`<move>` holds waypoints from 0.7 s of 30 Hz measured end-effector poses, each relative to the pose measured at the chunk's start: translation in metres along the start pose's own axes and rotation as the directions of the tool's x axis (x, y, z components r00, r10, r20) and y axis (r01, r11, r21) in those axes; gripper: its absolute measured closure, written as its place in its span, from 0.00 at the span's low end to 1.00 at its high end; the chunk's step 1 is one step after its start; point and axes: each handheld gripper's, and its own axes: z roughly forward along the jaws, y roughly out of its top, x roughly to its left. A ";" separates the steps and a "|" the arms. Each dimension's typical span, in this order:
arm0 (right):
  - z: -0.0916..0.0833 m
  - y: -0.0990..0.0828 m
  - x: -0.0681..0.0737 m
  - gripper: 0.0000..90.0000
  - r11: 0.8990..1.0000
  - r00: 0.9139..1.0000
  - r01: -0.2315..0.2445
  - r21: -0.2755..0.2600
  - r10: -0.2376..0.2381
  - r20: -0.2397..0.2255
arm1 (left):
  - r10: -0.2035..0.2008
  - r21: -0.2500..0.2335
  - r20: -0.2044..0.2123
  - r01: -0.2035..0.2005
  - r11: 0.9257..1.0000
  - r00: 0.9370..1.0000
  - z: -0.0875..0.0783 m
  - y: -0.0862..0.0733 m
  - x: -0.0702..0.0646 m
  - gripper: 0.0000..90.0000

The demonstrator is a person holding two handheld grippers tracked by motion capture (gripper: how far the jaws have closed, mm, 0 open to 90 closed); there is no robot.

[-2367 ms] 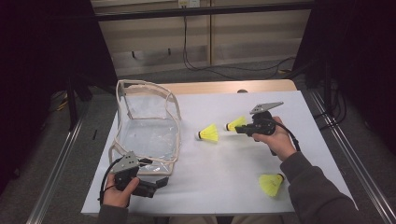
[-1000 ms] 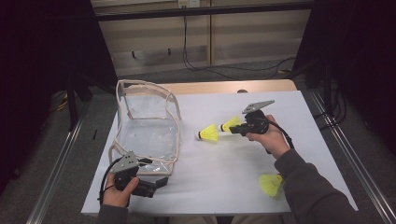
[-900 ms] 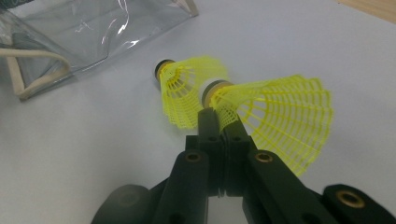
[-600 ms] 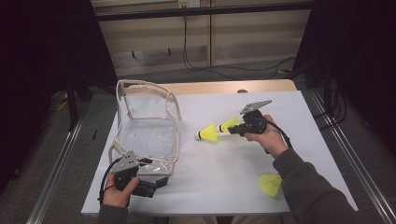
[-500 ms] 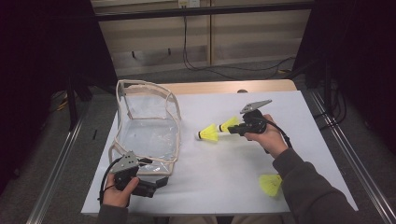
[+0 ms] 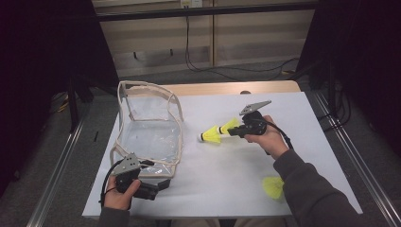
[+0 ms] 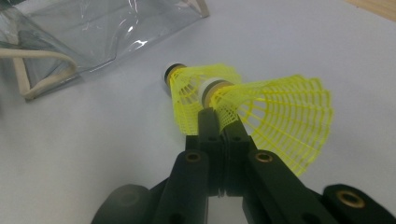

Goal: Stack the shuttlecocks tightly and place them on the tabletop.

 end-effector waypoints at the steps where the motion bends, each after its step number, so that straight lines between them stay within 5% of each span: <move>1: 0.001 0.000 0.000 0.99 1.000 1.000 0.001 -0.001 -0.001 -0.001 | -0.001 -0.003 -0.001 0.001 1.000 1.000 0.000 0.000 0.000 0.03; 21: 0.009 0.006 0.006 0.99 1.000 1.000 0.020 0.011 -0.020 -0.013 | 0.001 -0.005 -0.001 -0.001 1.000 1.000 0.000 0.000 0.000 0.03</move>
